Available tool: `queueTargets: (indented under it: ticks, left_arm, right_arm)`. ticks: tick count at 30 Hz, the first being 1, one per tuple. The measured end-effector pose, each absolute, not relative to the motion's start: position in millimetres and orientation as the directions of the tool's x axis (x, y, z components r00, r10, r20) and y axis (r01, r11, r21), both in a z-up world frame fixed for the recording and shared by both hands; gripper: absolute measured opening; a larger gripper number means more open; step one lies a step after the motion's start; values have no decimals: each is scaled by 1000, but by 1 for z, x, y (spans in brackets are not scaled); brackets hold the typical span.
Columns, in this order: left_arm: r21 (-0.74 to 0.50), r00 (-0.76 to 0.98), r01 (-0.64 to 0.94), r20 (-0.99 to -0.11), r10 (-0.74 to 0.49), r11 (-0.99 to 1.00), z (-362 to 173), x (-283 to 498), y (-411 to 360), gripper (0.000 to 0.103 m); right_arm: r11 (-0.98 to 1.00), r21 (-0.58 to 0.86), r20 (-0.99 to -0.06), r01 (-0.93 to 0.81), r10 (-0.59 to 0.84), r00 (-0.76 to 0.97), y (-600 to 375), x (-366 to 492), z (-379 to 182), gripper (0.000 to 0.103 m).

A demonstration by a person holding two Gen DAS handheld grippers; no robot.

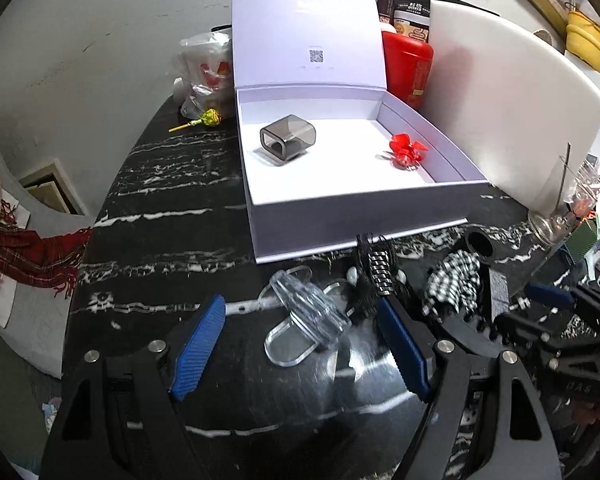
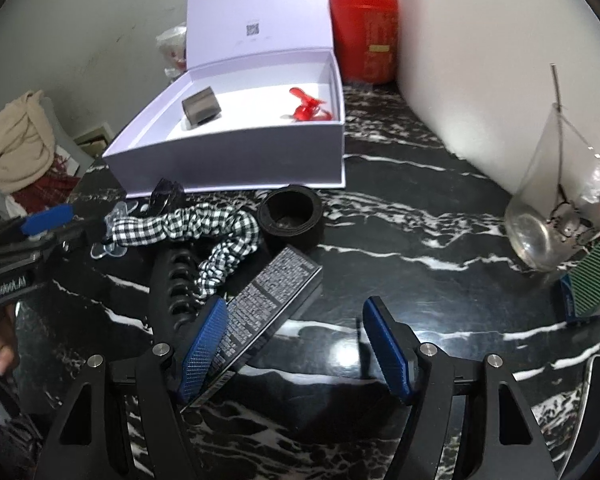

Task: Organize rigid objects
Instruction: 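Grasp the black product box with the right tool while the left tool grasps the clear slipper holder, then lift the black box and clear holder with both tools toward the white box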

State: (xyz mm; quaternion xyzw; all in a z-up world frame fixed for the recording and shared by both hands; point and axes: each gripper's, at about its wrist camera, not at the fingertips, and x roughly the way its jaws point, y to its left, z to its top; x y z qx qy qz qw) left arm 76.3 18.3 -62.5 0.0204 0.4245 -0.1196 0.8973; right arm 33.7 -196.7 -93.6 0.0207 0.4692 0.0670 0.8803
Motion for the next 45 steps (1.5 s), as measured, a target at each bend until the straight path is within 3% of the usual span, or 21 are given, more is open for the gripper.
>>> queueTargets:
  ticks: [10, 13, 19, 27, 29, 37, 45]
  left_arm:
    - [-89, 577, 223, -791, -205, 971, -76, 92, 22, 63]
    - [-105, 561, 214, -801, -210, 971, -82, 97, 23, 63]
    - [-122, 541, 223, -810, -226, 967, -87, 103, 18, 51]
    - [-104, 546, 240, -808, -222, 965, -87, 98, 18, 50]
    - [-89, 550, 240, -808, -211, 967, -86, 93, 17, 50]
    - [-59, 540, 271, -817, -202, 961, -85, 67, 17, 49]
    - [-108, 499, 306, -828, -256, 946, -85, 41, 16, 49]
  right_arm:
    - [977, 182, -835, -111, 213, 506, -197, 43, -100, 71]
    - [980, 165, -838, -113, 199, 507, -193, 46, -101, 72]
    - [987, 112, -844, -114, 155, 513, -190, 47, -101, 71]
    - [992, 2, -849, -127, 69, 524, -197, 36, -101, 34]
    - [992, -10, -846, -127, 60, 529, -200, 31, -101, 29]
    - [987, -6, -837, -158, 81, 542, -204, 6, -100, 25]
    - [975, 15, -825, -223, 138, 547, -195, -18, -100, 25]
